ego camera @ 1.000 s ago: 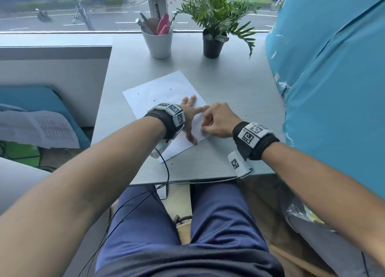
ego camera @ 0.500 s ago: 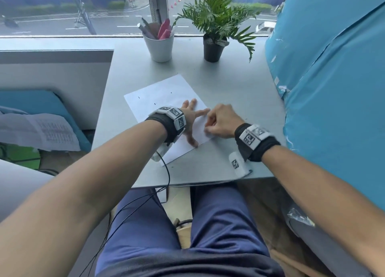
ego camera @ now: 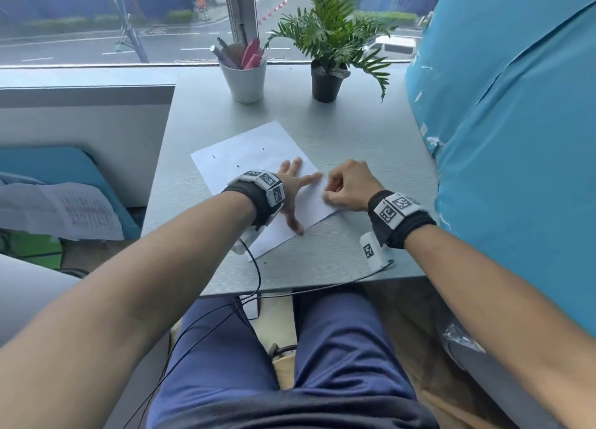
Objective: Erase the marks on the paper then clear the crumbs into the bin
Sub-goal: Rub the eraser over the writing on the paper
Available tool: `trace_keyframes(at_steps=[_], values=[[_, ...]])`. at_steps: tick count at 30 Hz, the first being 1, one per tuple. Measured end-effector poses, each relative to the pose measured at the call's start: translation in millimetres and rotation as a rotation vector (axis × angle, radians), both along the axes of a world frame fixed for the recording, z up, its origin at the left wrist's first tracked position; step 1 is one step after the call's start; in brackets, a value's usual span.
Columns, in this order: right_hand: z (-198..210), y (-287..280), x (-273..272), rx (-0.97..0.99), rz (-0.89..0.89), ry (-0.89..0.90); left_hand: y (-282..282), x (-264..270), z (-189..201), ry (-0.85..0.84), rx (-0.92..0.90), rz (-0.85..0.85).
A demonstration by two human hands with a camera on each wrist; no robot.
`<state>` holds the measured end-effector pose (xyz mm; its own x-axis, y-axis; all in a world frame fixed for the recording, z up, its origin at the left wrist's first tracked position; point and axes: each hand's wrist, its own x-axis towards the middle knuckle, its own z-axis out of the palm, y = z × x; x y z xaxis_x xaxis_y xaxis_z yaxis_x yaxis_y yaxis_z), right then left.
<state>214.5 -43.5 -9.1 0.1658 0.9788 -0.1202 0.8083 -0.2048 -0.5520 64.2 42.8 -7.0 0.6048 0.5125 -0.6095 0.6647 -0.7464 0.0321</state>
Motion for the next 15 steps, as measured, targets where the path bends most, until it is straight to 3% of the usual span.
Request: trace_keyframes(at_steps=[3,6,11,15], values=[[3,3,4,0.025,-0.036,-0.002,-1,1,0,-0.011,-0.009,0.008],[2,-4,-9,-0.021,0.074,0.034,0,0,-1,-0.020,-0.021,0.015],[4,-1,15,0.029,-0.117,0.024,2,-2,-4,-0.063,-0.032,0.024],[0,-12,10,-0.064,-0.078,0.031,8,-6,-11,-0.115,-0.049,0.025]])
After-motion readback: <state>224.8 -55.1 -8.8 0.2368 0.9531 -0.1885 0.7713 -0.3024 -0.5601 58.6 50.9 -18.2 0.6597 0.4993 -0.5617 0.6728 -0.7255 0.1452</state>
